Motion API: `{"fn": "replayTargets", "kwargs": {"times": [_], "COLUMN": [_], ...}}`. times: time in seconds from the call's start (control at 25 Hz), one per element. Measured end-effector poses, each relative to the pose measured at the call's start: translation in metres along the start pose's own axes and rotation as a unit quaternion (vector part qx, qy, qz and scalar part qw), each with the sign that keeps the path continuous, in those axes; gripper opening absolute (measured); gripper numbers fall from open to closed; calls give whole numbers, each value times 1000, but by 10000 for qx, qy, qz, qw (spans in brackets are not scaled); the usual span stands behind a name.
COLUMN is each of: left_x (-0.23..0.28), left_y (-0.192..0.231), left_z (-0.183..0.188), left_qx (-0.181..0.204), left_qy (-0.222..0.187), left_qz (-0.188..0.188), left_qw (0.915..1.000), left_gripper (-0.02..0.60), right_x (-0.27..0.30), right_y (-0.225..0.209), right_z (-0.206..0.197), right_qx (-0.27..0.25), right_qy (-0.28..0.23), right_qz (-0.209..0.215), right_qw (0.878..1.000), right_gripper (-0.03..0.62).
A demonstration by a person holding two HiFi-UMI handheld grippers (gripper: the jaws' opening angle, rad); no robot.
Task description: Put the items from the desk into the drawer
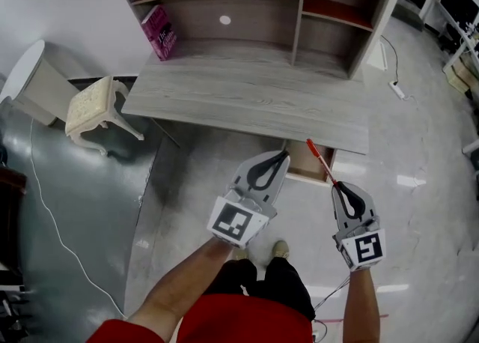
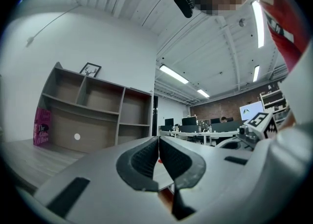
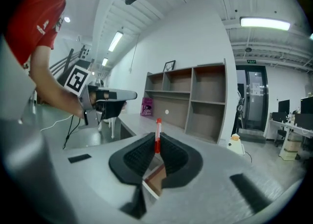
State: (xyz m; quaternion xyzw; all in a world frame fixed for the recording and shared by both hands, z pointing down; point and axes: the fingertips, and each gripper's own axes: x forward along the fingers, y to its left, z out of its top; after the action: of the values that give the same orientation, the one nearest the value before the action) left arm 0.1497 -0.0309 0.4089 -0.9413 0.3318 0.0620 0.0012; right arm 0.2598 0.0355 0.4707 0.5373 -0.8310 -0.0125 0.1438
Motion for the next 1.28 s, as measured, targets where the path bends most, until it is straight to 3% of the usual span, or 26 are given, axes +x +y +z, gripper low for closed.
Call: {"fn": "replayTargets", "kwargs": {"times": [0.4,0.6,0.96,1.28], "left_x": [25,41,55,54], "left_y": [-19,-10,5,17], "left_z": [-48,-64,-87,-103], "left_qx": [-53,-54,-85,-99], "left_qy": [524,569,739,907], "left_qz": [342,513,729,845], "left_qw": [9980,9970,9946,9922], "left_gripper": [9,9,9,9], "right_x": [29,66,129,160], "right_y": [-24,-30,-36,-37], "right_z": [-135,-186,-232,-255], "right_qx": [-136,-346,-704,-712], "right_qy": [893,1276,1712,1983], "right_qz": [567,754,880,999], "right_qw": [9943,9883,9788,9724], "right_gripper": [34,35,35,40]}}
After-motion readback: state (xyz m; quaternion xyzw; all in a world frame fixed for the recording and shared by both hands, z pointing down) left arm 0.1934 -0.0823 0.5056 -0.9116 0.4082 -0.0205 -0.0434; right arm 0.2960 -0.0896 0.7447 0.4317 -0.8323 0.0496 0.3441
